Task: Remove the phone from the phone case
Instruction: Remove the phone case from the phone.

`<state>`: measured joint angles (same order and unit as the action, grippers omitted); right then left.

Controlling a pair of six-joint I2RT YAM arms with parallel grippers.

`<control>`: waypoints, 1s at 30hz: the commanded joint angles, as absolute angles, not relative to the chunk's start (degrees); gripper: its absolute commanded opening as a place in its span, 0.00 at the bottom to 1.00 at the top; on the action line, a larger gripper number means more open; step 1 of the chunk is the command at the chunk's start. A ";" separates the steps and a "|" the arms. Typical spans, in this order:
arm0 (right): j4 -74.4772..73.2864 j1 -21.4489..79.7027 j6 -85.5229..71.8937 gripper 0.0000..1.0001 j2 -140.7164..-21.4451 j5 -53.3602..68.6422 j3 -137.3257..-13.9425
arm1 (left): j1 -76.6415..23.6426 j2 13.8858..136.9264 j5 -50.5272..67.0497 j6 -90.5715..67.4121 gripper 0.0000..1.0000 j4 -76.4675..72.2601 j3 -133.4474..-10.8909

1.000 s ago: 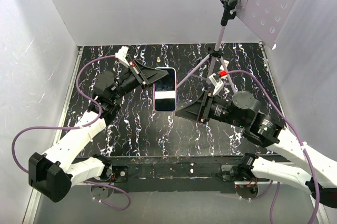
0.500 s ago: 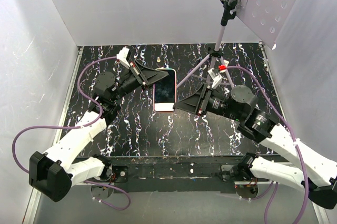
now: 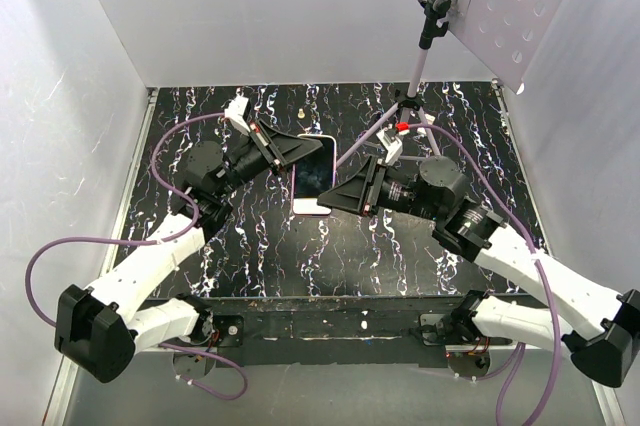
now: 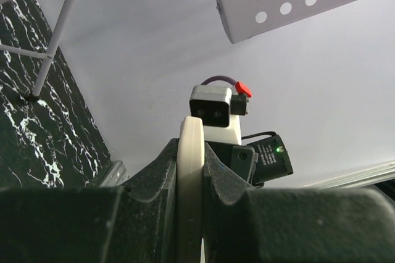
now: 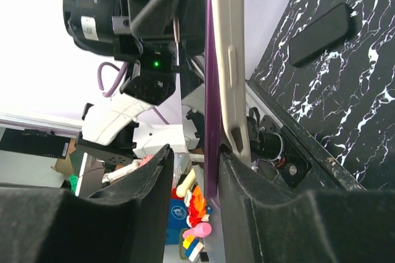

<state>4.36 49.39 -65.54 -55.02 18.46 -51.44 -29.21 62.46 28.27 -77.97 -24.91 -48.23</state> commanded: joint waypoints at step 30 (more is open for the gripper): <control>32.34 31.82 -84.64 0.01 -48.70 36.82 -39.47 | -29.53 60.82 44.46 -74.80 0.80 -42.00 -39.11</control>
<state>22.98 33.30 -81.73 -53.01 33.15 -38.92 -30.33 62.39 37.34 -76.53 -35.42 -40.95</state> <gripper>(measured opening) 0.076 0.825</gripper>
